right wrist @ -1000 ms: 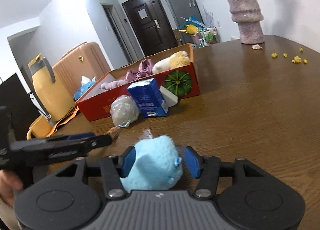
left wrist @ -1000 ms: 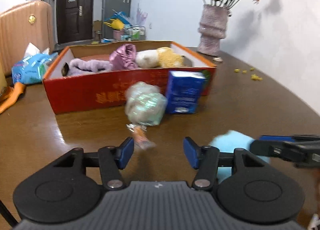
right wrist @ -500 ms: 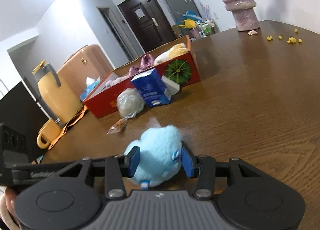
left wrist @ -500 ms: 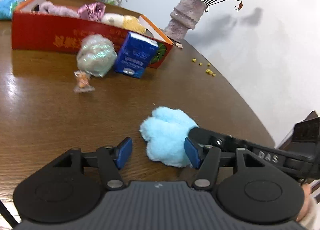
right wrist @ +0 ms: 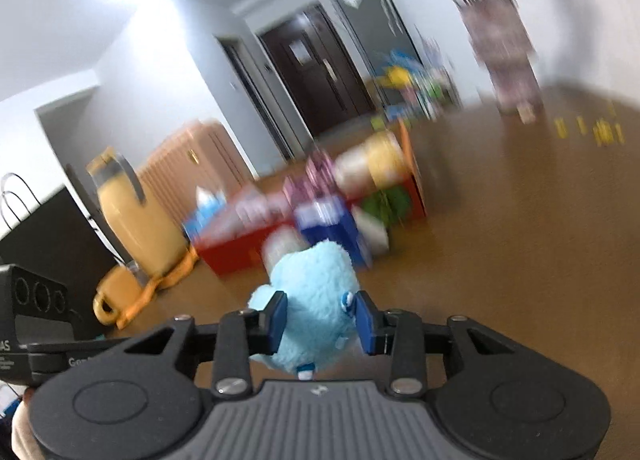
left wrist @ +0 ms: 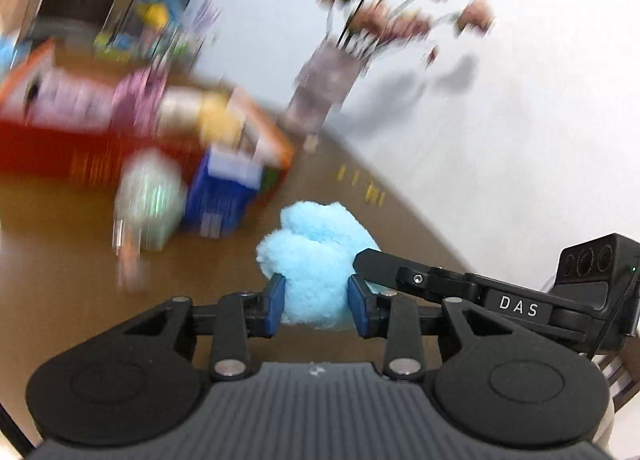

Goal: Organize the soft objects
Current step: 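Carry the blue plush into the box and open both grippers, then withdraw both grippers from the box toward the clear plastic bag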

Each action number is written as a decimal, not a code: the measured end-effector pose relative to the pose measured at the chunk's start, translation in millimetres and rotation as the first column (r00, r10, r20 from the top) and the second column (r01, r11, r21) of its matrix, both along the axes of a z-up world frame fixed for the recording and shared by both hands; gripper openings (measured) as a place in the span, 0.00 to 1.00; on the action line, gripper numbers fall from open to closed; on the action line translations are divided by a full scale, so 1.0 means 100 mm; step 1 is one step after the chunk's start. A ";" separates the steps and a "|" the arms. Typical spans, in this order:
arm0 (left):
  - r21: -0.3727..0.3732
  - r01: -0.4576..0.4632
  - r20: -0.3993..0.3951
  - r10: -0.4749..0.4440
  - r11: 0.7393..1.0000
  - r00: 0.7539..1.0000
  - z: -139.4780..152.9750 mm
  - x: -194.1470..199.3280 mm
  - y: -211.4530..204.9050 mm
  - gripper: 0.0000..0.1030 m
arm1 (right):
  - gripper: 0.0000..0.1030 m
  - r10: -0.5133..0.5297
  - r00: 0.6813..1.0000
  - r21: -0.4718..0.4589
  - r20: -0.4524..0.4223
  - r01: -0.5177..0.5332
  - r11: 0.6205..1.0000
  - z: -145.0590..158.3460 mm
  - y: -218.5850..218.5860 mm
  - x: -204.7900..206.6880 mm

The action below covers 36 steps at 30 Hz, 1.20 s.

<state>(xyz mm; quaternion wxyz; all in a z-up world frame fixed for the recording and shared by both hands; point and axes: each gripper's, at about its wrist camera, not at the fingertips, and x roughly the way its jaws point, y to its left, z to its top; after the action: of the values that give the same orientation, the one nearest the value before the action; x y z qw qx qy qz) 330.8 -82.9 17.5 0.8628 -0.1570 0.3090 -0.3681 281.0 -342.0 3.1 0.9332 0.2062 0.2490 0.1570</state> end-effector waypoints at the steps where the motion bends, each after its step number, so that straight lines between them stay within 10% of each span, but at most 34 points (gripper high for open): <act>1: -0.020 -0.007 0.021 0.008 1.000 1.000 0.13 0.14 0.03 0.33 | 0.34 0.005 1.000 -0.005 0.028 -0.005 1.000 0.13 0.00 0.09; 7: -0.002 -0.071 0.020 0.071 0.997 0.997 0.45 1.19 -0.03 0.33 | 0.34 0.031 0.996 -0.062 0.084 -0.026 0.998 0.61 0.02 1.17; 14: 0.064 -0.037 -0.096 0.043 0.997 0.994 -0.03 2.04 -0.24 0.32 | 0.35 -0.014 0.996 -0.139 -0.085 0.002 0.990 0.32 0.02 2.23; 21: 0.140 -0.011 -0.101 0.025 0.990 0.995 -0.28 2.12 -0.37 0.36 | 0.38 -0.080 0.994 -0.367 -0.081 0.045 0.929 0.13 0.17 2.28; 27: 0.159 -0.096 0.033 0.092 0.983 0.995 0.19 1.83 -0.08 0.45 | 0.45 -0.072 0.997 -0.400 0.040 0.083 0.913 0.60 0.13 1.97; 31: 0.230 -0.238 0.201 0.193 0.944 0.960 0.62 1.37 0.19 0.54 | 0.52 -0.049 0.996 -0.365 0.072 0.072 0.928 0.94 0.05 1.68; 36: 0.261 -0.480 0.424 0.347 0.838 0.837 0.91 0.64 0.44 0.87 | 0.82 -0.055 0.980 -0.415 0.189 0.130 0.901 1.15 0.17 1.17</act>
<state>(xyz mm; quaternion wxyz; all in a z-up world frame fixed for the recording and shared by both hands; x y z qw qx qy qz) 394.8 -38.9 108.8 0.9777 0.0083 0.1654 -0.1293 398.4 -325.2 118.1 0.9801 -0.0048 0.1853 0.0717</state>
